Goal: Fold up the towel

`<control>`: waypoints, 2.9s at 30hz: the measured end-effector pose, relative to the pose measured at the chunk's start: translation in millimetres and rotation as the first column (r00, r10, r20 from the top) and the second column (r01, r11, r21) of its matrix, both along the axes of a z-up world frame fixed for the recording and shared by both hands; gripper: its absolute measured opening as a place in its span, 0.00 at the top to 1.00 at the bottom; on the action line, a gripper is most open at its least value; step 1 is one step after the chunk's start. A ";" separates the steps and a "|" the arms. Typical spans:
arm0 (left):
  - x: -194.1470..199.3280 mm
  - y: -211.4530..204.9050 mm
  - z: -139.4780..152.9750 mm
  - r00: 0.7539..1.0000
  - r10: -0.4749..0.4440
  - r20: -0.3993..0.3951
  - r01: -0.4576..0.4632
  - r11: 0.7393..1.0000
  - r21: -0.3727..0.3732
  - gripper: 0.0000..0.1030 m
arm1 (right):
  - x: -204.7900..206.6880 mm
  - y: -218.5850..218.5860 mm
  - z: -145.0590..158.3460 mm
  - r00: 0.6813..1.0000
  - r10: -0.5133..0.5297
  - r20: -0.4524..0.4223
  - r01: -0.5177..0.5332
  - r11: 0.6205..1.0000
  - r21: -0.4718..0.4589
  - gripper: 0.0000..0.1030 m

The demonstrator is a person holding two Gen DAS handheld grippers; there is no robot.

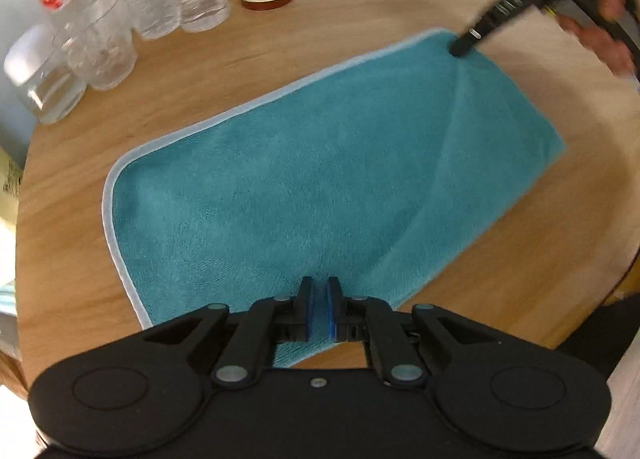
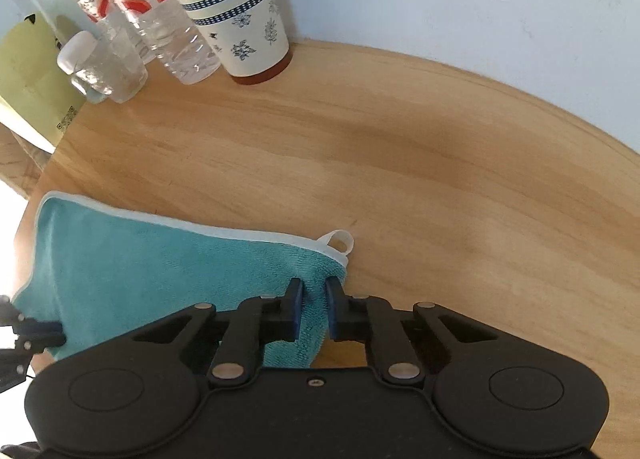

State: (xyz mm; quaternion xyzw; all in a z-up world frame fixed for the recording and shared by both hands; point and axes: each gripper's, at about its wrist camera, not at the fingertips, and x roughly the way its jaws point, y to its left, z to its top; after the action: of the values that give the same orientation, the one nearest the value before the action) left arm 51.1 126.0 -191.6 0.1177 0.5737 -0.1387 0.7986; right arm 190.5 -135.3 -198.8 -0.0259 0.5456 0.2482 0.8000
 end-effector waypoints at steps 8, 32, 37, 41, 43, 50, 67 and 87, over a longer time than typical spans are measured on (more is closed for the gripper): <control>29.7 -3.7 32.4 0.998 0.063 0.013 -0.061 0.993 -0.099 0.94 | -11.3 -11.3 20.6 0.999 0.018 0.049 -0.018 1.000 -0.014 0.63; 135.7 -138.0 -15.8 0.980 -0.177 0.088 0.184 0.980 -0.078 0.94 | -96.8 -18.3 -26.7 0.989 -0.130 -0.070 0.136 0.987 0.087 0.86; 141.9 -136.5 -15.4 0.986 -0.154 0.068 0.159 0.984 -0.077 0.94 | -102.4 -17.3 -24.2 0.995 -0.082 -0.062 0.085 0.996 0.039 0.88; 139.8 -141.7 -15.4 0.983 -0.167 0.077 0.172 0.984 -0.053 0.94 | -107.1 -14.0 -21.2 0.998 -0.046 -0.051 0.046 0.999 -0.004 0.88; 140.8 -140.5 -13.5 0.986 -0.153 0.071 0.158 0.986 -0.060 0.94 | -107.7 -10.0 -15.8 0.999 -0.026 -0.033 0.025 0.999 -0.032 0.87; 122.6 -113.5 10.6 0.993 -0.055 0.106 0.065 0.994 -0.091 0.92 | -91.3 -40.8 9.1 0.996 -0.078 -0.033 0.080 0.995 0.059 0.69; 46.3 -33.7 -7.8 0.996 -0.005 0.086 0.003 1.000 0.031 0.86 | -97.9 -21.8 -16.2 0.998 -0.030 -0.062 0.029 0.999 -0.017 0.83; 55.3 55.8 -4.9 0.962 0.236 0.136 -0.246 0.967 0.062 0.86 | -71.3 36.3 14.2 0.980 0.115 0.163 -0.097 0.989 -0.113 0.59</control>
State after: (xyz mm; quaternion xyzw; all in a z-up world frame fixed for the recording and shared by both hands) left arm 106.4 181.7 -196.5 0.0868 0.5365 -0.0099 0.8394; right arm 119.2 -99.0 -184.6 -0.1177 0.4859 0.2586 0.8265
